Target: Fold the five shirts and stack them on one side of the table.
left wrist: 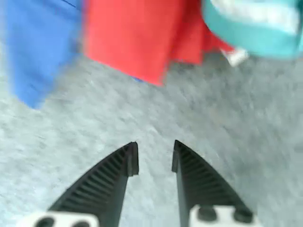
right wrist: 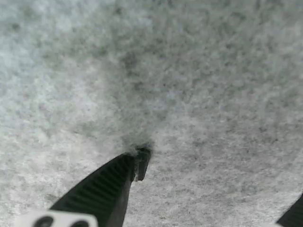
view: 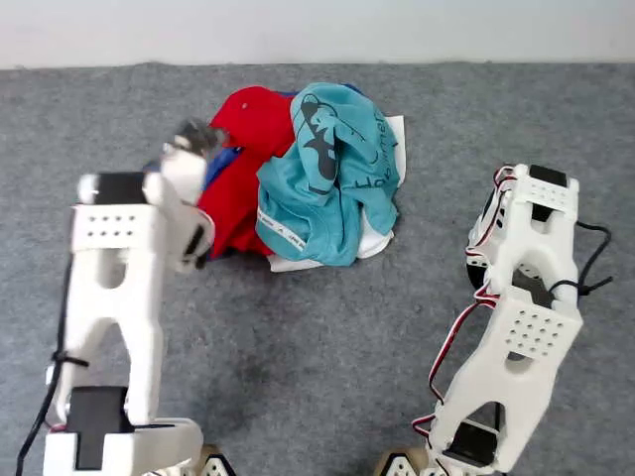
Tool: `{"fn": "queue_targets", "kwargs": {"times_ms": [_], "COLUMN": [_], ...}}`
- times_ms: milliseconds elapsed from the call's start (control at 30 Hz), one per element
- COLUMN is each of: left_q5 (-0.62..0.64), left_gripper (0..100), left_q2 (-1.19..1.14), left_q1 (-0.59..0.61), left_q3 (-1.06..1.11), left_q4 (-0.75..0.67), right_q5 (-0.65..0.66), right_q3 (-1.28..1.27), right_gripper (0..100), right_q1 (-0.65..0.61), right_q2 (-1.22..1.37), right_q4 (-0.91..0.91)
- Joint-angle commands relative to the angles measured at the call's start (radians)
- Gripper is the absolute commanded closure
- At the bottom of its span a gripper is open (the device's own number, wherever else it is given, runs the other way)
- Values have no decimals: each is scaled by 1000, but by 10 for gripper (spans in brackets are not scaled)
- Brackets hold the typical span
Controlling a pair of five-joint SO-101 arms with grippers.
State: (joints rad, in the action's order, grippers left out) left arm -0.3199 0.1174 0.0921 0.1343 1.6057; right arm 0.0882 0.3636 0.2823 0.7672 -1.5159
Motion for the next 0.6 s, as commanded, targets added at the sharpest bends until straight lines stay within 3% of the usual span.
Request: {"fn": "queue_targets", "kwargs": {"times_ms": [0,100,267,467,567], "left_q5": [-5,-5,-6,0,-6], "left_gripper": [858,829,693,689,667], "left_q2": [29,-20,-206,-466,-614], "left_q1": [51,69,63,32,-5], "left_q3": [-97,-102,-134,-364,-532], "left_q4": [-57,-153,-150,-84,20], "right_q5": [12,12,12,12,12], "right_q3": [6,6,6,6,6], "right_gripper": [503,503,503,502,502], "right_q1": [-44,-44,-44,-44,-44], "right_q2": [73,73,73,73,73], "right_q4": [7,7,7,7,7]}}
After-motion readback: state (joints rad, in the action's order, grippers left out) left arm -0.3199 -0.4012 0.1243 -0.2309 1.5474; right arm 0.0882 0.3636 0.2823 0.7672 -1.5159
